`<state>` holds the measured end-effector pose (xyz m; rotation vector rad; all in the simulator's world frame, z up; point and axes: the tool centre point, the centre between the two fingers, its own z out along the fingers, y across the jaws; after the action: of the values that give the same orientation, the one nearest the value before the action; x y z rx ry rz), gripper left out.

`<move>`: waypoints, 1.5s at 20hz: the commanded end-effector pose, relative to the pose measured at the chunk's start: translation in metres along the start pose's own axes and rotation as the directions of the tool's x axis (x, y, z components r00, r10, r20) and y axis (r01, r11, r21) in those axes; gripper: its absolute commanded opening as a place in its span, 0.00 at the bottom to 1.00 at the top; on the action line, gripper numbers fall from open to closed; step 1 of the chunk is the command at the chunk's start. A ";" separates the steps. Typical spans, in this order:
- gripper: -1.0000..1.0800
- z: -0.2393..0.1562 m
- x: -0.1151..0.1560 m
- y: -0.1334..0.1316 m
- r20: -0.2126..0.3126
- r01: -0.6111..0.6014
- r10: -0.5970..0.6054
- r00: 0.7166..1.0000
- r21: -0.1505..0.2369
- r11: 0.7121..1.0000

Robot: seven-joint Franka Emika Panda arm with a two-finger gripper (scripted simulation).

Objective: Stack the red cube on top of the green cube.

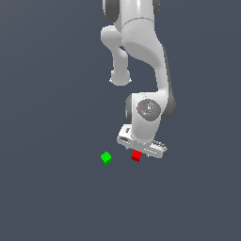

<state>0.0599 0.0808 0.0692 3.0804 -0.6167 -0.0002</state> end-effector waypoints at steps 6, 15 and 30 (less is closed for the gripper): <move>0.96 0.024 -0.001 0.000 0.000 0.000 0.000 1.000 0.000 1.000; 0.96 0.050 0.000 0.000 0.000 0.000 0.000 1.000 0.000 1.000; 0.00 0.047 0.000 0.000 0.000 0.000 0.000 1.000 0.000 1.000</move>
<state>0.0593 0.0806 0.0205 3.0799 -0.6172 -0.0024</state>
